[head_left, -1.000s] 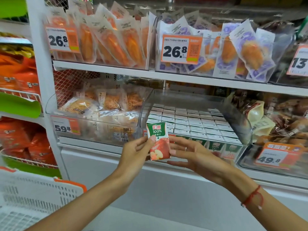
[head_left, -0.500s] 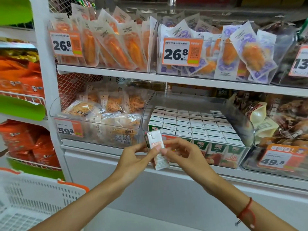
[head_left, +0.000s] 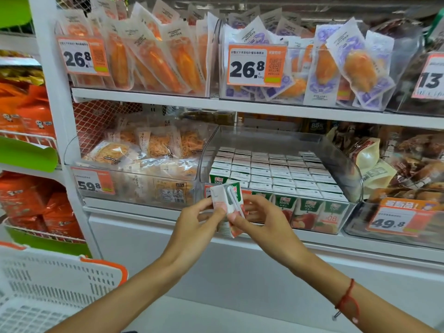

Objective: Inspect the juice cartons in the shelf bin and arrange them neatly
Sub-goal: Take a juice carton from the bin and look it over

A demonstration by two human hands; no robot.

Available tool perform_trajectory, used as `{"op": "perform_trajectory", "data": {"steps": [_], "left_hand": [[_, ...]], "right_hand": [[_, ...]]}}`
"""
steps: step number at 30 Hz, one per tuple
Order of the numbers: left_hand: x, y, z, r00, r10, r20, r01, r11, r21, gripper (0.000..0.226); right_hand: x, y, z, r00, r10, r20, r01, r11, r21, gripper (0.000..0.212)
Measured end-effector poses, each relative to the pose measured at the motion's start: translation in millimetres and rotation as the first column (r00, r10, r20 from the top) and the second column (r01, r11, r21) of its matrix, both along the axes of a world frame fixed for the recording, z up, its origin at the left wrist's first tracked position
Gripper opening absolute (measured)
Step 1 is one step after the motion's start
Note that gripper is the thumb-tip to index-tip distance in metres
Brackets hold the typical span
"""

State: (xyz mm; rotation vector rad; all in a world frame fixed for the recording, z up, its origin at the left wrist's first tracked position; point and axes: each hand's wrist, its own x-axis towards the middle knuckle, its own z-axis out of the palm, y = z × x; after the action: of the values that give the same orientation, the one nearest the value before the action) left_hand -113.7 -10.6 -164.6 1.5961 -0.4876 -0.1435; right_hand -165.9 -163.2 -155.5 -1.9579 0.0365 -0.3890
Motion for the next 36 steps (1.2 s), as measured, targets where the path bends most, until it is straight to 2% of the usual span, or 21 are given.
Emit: {"op": "perform_trajectory", "data": {"steps": [4, 7, 11, 13, 15, 18, 23, 27, 31, 34, 36], "left_hand": [[0.4, -1.5, 0.3, 1.0, -0.012, -0.012, 0.012, 1.0, -0.007, 0.017], [4.7, 3.4, 3.7, 0.998, -0.051, 0.021, 0.051, 0.998, -0.028, 0.018], [7.3, 10.6, 8.6, 0.978, -0.073, 0.195, 0.059, 0.995, 0.077, 0.03], [5.1, 14.5, 10.7, 0.933, -0.052, 0.356, 0.004, 0.991, 0.133, 0.038], [3.3, 18.6, 13.7, 0.849, -0.054, 0.525, -0.043, 0.985, 0.17, 0.044], [1.9, 20.7, 17.0, 0.809, -0.065, 0.585, -0.04, 0.985, 0.165, 0.047], [-3.5, 14.3, 13.8, 0.92, -0.106, 0.378, 0.087, 0.994, 0.069, 0.045], [-3.1, 12.2, 12.5, 0.961, -0.163, 0.222, 0.167, 0.986, -0.001, 0.05], [0.4, 12.6, 18.0, 0.993, -0.107, 0.045, 0.112, 0.988, -0.103, 0.058], [2.9, 13.8, 17.9, 0.998, -0.052, -0.035, 0.045, 0.983, -0.176, 0.045], [4.3, 14.2, 16.0, 0.993, -0.041, -0.106, 0.016, 0.975, -0.223, 0.037]], "right_hand": [[-0.3, -5.2, -1.5, 0.998, 0.056, 0.013, -0.053, 0.982, -0.183, 0.033], [1.0, -14.7, 3.3, 0.993, 0.119, 0.001, -0.118, 0.983, -0.141, 0.03], [0.7, -29.4, 11.9, 0.982, 0.187, -0.003, -0.186, 0.982, 0.038, 0.029], [-1.5, -34.0, 11.9, 0.976, 0.216, 0.036, -0.217, 0.976, 0.029, 0.037], [-5.5, -34.5, 13.3, 0.964, 0.237, 0.118, -0.237, 0.971, -0.019, 0.037], [-12.1, -32.9, 16.4, 0.951, 0.245, 0.189, -0.239, 0.969, -0.058, 0.035], [-15.2, -30.1, 12.6, 0.957, 0.186, 0.225, -0.163, 0.98, -0.117, 0.034], [-14.7, -26.3, 10.7, 0.966, 0.154, 0.207, -0.135, 0.985, -0.103, 0.035], [-13.3, -20.8, 13.0, 0.974, 0.159, 0.162, -0.141, 0.983, -0.114, 0.048], [-12.9, -17.0, 12.7, 0.974, 0.192, 0.122, -0.17, 0.971, -0.169, 0.049], [-12.1, -16.6, 13.2, 0.975, 0.196, 0.109, -0.179, 0.972, -0.149, 0.048]]}}
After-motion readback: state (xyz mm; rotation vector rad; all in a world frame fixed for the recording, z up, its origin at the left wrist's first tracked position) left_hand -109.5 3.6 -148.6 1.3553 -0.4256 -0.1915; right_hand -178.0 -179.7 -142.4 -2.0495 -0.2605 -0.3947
